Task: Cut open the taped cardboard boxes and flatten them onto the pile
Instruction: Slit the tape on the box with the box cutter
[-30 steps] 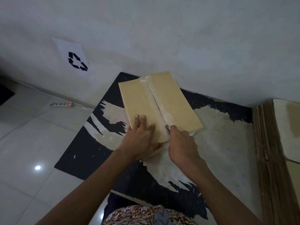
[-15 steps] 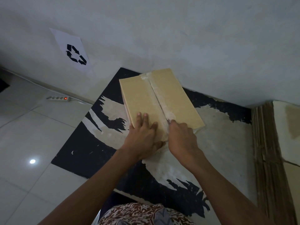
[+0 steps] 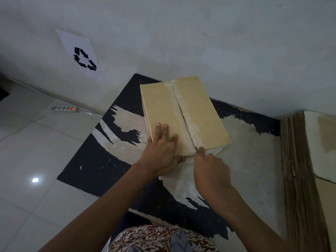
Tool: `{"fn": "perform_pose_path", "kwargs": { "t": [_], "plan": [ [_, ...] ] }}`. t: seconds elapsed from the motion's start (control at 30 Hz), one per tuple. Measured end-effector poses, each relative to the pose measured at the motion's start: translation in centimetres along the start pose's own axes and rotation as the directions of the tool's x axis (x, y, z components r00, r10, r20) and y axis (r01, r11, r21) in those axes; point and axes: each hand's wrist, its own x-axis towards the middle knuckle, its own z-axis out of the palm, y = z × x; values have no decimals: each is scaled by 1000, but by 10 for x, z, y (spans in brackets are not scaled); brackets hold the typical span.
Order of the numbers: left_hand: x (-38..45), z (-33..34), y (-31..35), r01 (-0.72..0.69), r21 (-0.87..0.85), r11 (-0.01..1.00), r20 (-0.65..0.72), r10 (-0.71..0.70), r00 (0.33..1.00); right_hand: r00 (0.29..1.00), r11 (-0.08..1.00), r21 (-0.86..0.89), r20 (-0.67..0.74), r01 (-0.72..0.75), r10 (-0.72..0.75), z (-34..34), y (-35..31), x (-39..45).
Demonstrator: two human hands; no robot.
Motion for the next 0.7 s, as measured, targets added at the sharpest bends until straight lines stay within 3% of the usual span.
{"fn": "perform_pose_path", "kwargs": {
  "t": [0.17, 0.37, 0.53, 0.7],
  "plan": [
    [-2, 2, -3, -20, 8, 1000, -5, 20, 1000, 1000, 998, 57, 1, -17, 17, 12, 3, -1],
    [-6, 3, -6, -59, -78, 995, -4, 59, 998, 998, 941, 334, 36, -60, 51, 0, 33, -9],
    [-11, 7, -7, -134, -151, 979, -43, 129, 991, 999, 973, 228, 44, -25, 15, -6, 29, -29],
    [-20, 16, 1, -104, -179, 978, -91, 89, 992, 999, 979, 201, 4, -43, 43, -12, 40, -42]
  ]
}}
